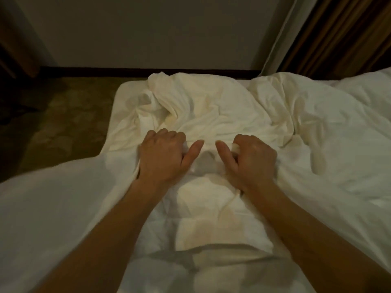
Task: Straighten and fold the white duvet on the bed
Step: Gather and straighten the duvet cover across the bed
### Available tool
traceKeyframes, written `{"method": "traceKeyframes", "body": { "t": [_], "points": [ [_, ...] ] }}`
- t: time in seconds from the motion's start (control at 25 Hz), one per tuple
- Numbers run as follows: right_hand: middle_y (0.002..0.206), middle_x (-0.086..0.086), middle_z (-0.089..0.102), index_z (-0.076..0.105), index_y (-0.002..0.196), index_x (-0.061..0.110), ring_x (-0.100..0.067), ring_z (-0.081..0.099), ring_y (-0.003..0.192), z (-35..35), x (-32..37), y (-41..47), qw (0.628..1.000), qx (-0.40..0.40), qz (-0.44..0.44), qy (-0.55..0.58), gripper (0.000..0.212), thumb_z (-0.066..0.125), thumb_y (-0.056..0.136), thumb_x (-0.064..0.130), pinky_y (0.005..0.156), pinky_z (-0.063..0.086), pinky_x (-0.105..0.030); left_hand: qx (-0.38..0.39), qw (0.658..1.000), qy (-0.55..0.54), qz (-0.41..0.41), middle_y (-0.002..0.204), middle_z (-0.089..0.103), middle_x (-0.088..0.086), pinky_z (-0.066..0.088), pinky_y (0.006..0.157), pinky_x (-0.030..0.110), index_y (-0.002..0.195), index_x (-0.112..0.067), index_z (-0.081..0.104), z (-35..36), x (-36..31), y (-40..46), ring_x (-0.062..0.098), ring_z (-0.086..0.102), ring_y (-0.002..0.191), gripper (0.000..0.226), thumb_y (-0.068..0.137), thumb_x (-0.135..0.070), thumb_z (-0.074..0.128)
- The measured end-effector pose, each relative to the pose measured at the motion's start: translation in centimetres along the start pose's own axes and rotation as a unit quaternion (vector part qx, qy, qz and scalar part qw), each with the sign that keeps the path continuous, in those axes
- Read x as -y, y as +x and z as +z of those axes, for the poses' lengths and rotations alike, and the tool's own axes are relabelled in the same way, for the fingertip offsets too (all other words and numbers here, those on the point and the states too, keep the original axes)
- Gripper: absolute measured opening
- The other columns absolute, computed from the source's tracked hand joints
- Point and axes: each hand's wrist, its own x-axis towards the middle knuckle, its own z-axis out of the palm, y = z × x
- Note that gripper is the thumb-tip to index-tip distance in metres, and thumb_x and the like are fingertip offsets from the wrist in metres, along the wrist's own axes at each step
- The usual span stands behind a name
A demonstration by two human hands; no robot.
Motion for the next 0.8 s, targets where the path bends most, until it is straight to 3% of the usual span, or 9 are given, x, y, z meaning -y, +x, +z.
{"method": "traceKeyframes", "body": {
  "t": [0.08,0.16,0.24,0.36,0.48,0.64,0.8],
  "points": [
    [0.058,0.006,0.047,0.049,0.063,0.018,-0.017,0.046,0.056,5.5,-2.5,0.8,0.996,0.078,0.027,-0.021,0.07,0.02,0.092,0.075,0.057,0.027,-0.029,0.045,0.999,0.01,-0.023,0.059,0.059,0.007,0.036,0.068,0.037,0.061,-0.017,0.048,6.1,1.7,0.4,0.029,0.053,0.058,0.073,0.097,-0.064,0.006],
    [0.065,0.004,0.059,0.059,0.07,0.019,-0.019,0.057,0.063,10.1,-4.7,-0.1,0.991,0.129,0.04,-0.023,0.077,0.012,0.09,0.078,0.058,0.032,-0.029,0.083,0.996,0.03,-0.026,0.067,0.066,0.005,0.032,0.068,0.037,0.069,-0.016,0.063,11.6,3.3,-1.2,0.029,0.057,0.065,0.08,0.098,-0.063,0.005],
    [0.073,0.001,0.067,0.066,0.077,0.019,-0.021,0.063,0.07,13.3,-6.3,-1.5,0.99,0.131,0.051,-0.011,0.082,0.011,0.09,0.078,0.061,0.036,-0.029,0.066,0.996,0.05,-0.019,0.071,0.069,0.006,0.035,0.068,0.037,0.076,-0.015,0.071,15.8,4.2,-3.5,0.03,0.059,0.068,0.072,0.103,-0.055,0.018],
    [0.081,0.0,0.071,0.071,0.089,0.018,-0.023,0.066,0.079,14.8,-6.7,-2.3,0.989,0.13,0.068,-0.004,0.086,0.011,0.091,0.079,0.068,0.044,-0.032,0.018,0.999,0.011,-0.035,0.065,0.065,0.009,0.042,0.067,0.038,0.07,-0.011,0.066,17.5,4.1,-4.1,0.032,0.06,0.064,0.066,0.104,-0.051,0.026],
    [0.094,-0.003,0.07,0.07,0.096,0.013,-0.026,0.062,0.093,13.1,-5.4,-1.9,0.992,0.1,0.059,0.042,0.077,0.024,0.093,0.075,0.083,0.045,-0.04,0.05,0.998,-0.017,-0.04,0.08,0.067,0.009,0.042,0.072,0.039,0.085,-0.012,0.069,14.2,3.4,-3.0,0.033,0.061,0.078,0.066,0.103,-0.054,0.021],
    [0.119,-0.009,0.065,0.064,0.12,0.006,-0.027,0.054,0.113,6.6,-1.0,-2.7,0.989,0.088,0.041,0.108,0.076,0.028,0.096,0.068,0.097,0.04,-0.043,0.175,0.984,-0.009,-0.04,0.134,0.06,0.008,0.039,0.102,0.045,0.136,-0.016,0.056,3.2,1.7,-2.7,0.029,0.054,0.121,0.073,0.099,-0.061,0.014],
    [0.126,-0.009,0.063,0.059,0.13,0.005,-0.027,0.053,0.119,-0.3,6.0,-3.7,0.98,0.112,0.06,0.153,0.082,0.022,0.097,0.072,0.103,0.039,-0.044,0.205,0.976,0.007,-0.069,0.135,0.06,0.01,0.04,0.105,0.048,0.139,-0.014,0.054,-8.0,2.4,-3.4,0.031,0.056,0.123,0.078,0.099,-0.066,0.012]
  ]
}}
